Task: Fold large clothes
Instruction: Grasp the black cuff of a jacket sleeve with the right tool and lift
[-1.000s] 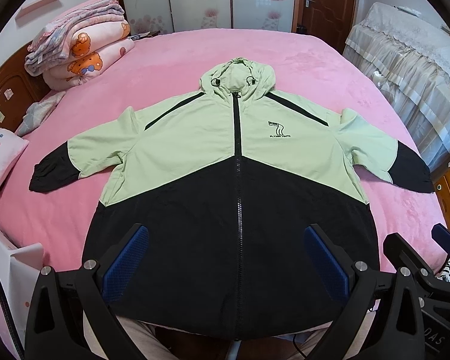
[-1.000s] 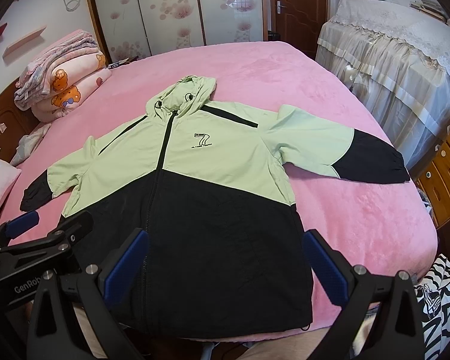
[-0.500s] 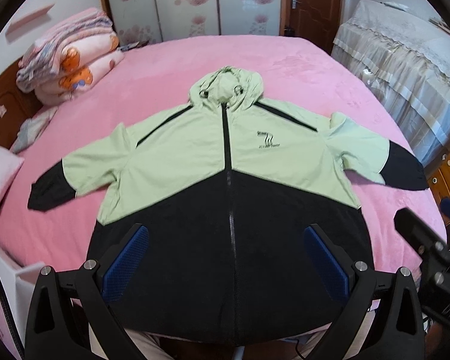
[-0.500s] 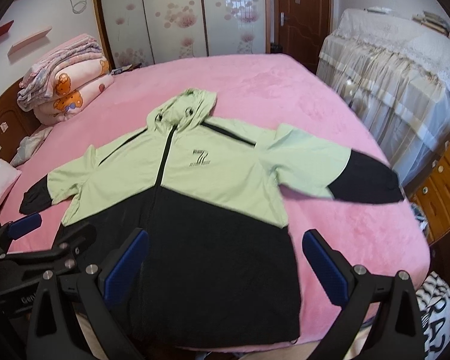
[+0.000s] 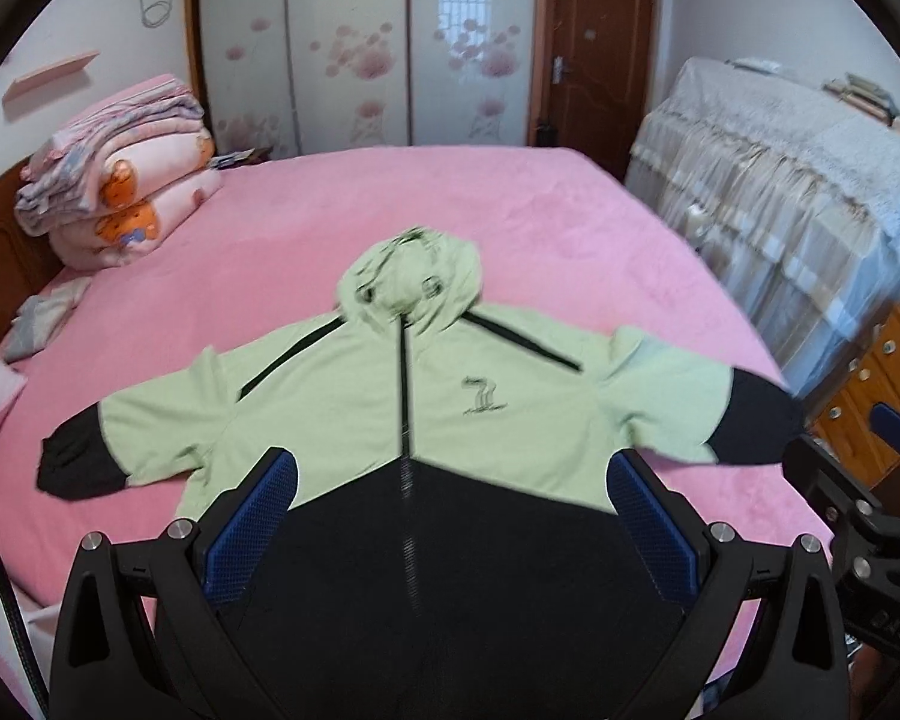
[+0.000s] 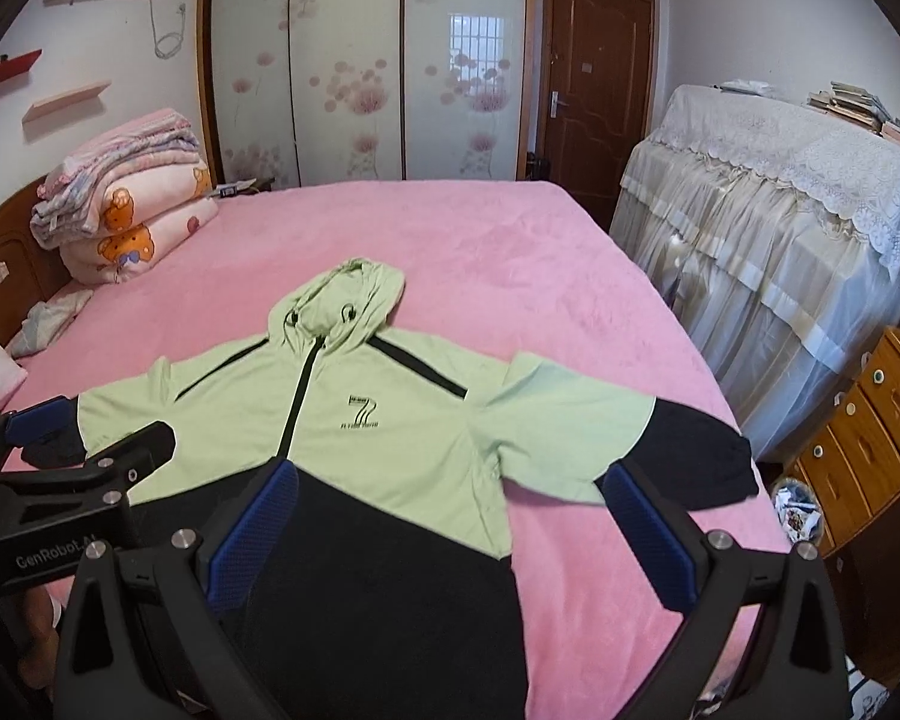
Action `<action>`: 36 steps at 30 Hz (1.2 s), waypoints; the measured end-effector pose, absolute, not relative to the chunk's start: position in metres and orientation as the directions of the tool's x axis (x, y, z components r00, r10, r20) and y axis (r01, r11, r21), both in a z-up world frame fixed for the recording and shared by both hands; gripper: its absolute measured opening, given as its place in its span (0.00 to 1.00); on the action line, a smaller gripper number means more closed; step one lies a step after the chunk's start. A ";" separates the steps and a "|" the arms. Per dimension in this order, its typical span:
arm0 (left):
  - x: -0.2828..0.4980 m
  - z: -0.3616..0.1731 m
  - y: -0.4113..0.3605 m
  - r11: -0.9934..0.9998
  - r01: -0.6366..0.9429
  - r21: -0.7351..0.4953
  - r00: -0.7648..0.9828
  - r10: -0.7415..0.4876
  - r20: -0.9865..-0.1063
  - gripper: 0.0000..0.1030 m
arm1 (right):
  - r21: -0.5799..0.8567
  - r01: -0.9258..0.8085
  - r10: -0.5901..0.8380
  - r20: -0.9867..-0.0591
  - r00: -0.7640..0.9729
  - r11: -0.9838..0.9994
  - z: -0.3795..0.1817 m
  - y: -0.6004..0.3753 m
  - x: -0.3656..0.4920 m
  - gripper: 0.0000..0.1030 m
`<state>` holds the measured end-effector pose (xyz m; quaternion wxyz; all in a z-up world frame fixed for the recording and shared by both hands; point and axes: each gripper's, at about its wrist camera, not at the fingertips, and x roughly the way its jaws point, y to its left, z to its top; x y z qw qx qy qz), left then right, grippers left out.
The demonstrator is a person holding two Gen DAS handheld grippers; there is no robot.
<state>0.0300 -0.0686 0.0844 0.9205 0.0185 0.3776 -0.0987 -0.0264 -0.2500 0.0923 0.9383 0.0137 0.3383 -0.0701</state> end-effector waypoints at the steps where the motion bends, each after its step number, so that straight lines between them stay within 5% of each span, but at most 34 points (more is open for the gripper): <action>1: 0.031 0.086 -0.071 0.978 0.201 -0.049 0.695 -0.178 -0.697 0.99 | -0.025 0.146 -0.128 -0.633 0.763 0.989 0.093 -0.255 -0.025 1.00; 6: 0.052 0.083 -0.095 0.964 0.247 -0.094 0.651 -0.237 -0.721 0.99 | -0.021 0.186 -0.155 -0.646 0.747 0.982 0.093 -0.292 -0.006 0.99; 11: 0.072 0.074 -0.132 0.964 0.266 -0.007 0.672 -0.191 -0.715 0.99 | 0.033 0.242 -0.155 -0.684 0.713 0.970 0.081 -0.348 0.016 0.99; 14: 0.086 0.066 -0.157 0.960 0.279 0.027 0.680 -0.177 -0.711 0.99 | 0.041 0.302 -0.184 -0.713 0.676 0.952 0.073 -0.383 0.026 0.88; 18: 0.107 0.050 -0.185 0.955 0.295 0.023 0.669 -0.189 -0.719 0.99 | 0.103 0.379 -0.181 -0.747 0.640 0.920 0.054 -0.442 0.037 0.88; 36: 0.193 -0.064 -0.280 0.930 0.368 -0.025 0.563 -0.244 -0.790 0.99 | 0.390 0.781 0.006 -0.896 0.443 0.487 -0.137 -0.654 0.030 0.85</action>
